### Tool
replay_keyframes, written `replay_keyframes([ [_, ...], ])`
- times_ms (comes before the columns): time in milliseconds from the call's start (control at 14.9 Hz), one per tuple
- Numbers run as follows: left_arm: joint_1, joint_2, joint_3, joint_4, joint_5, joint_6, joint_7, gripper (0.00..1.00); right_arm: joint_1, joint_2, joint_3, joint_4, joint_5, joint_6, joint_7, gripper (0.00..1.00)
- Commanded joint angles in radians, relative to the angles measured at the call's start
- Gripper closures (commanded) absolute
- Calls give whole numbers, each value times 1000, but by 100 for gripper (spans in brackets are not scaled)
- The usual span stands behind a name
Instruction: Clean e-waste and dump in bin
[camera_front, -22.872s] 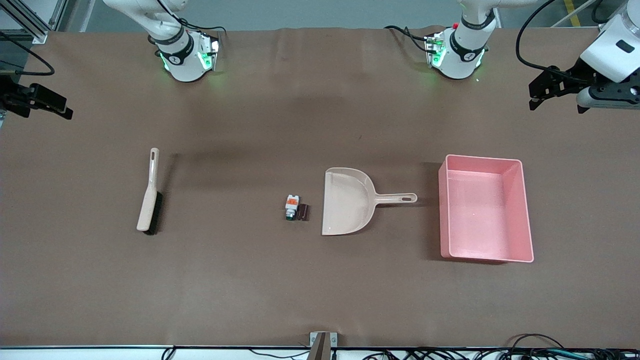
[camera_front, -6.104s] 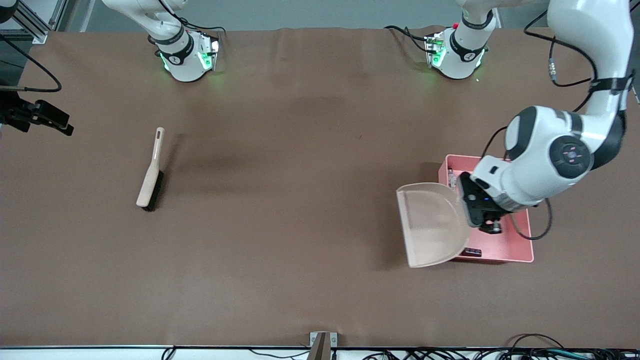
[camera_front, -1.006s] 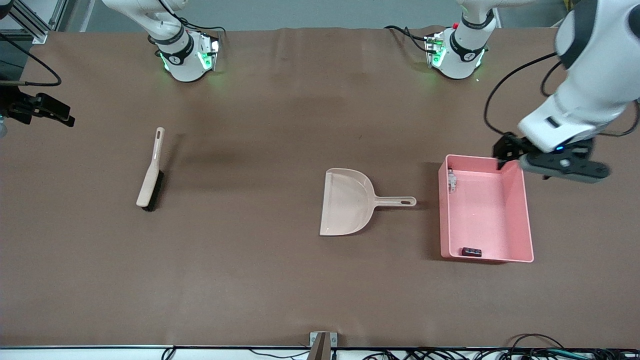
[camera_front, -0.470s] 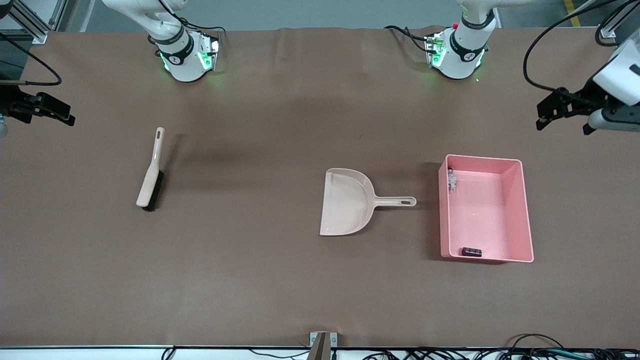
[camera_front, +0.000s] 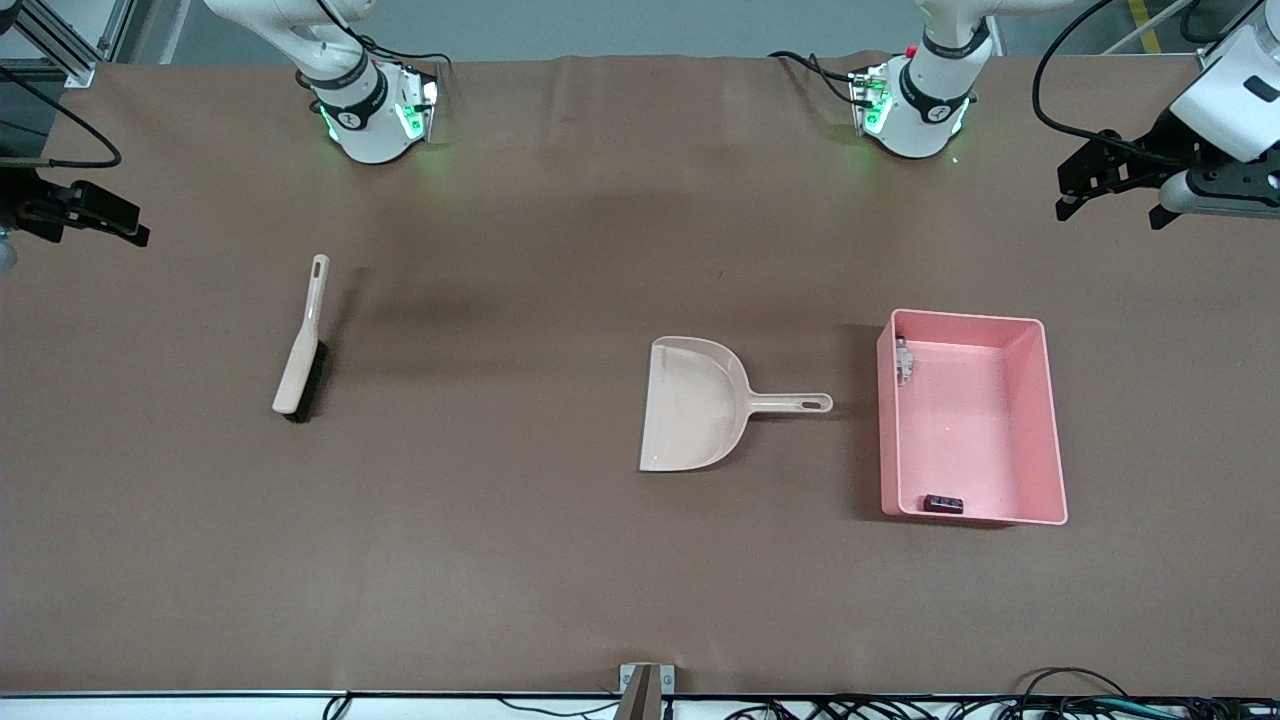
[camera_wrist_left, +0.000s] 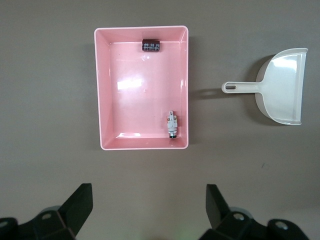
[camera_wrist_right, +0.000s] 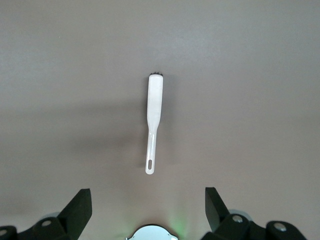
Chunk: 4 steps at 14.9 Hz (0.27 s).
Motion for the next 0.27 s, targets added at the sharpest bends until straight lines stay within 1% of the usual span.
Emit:
replay_keyframes([
  [0, -14, -13, 4, -12, 40, 8, -9, 0, -19, -30, 6, -30, -2, 1, -23, 0],
  [201, -19, -12, 2, -12, 52, 10, -15, 0, -15, -30, 8, -28, -2, 2, -23, 0],
])
